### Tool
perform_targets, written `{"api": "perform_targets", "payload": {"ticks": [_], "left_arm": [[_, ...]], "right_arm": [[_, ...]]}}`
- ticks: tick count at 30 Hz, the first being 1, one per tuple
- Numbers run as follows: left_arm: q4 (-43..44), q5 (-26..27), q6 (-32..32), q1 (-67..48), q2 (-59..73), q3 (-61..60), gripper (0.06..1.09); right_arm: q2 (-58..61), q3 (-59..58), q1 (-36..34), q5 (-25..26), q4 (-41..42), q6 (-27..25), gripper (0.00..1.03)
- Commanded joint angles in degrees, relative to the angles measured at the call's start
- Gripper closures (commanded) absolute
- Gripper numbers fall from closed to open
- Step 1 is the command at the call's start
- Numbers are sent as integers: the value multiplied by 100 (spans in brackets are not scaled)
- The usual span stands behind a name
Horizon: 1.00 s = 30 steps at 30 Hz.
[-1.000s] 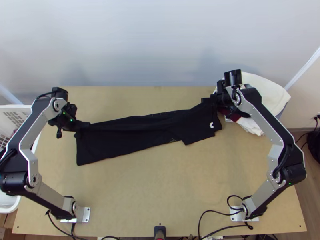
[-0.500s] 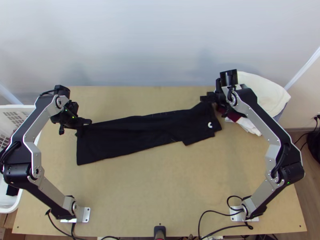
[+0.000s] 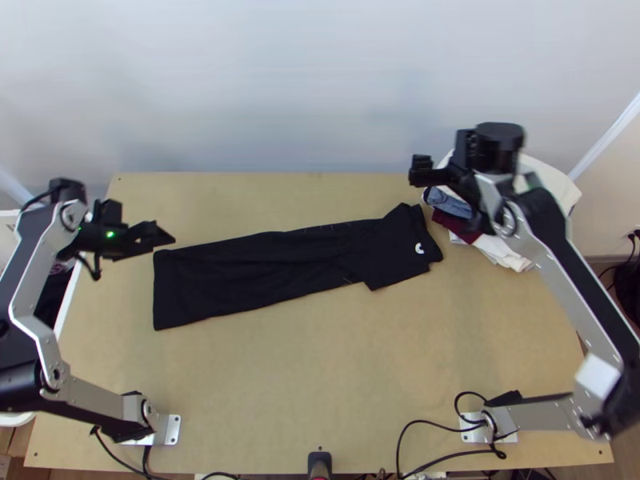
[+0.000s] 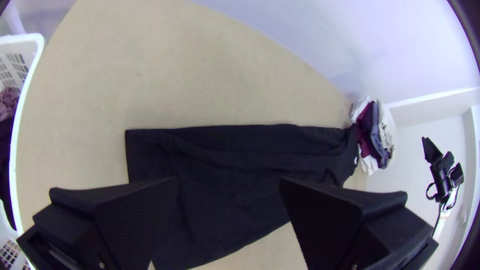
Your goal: Fold the t-shirt
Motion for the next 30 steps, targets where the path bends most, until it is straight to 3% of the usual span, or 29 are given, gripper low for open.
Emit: {"api": "perform_targets", "payload": {"ticks": [1,8,12,30], "left_arm": [[-97,333,32,354,-126,-433,11],[-18,693,682,1136,-118,-1171,11],[395,685,867,1347,-100,-1522,10],[1529,324,841,1259,586,-2190,10]], "right_arm": [[-224,23,34,-265,-338,317,4],[-49,559,-722,-2093,-1032,1460,4],[92,876,-968,-2735,-1199,1987,4],[277,1359,-977,-2840,-1410,2216,4]]}}
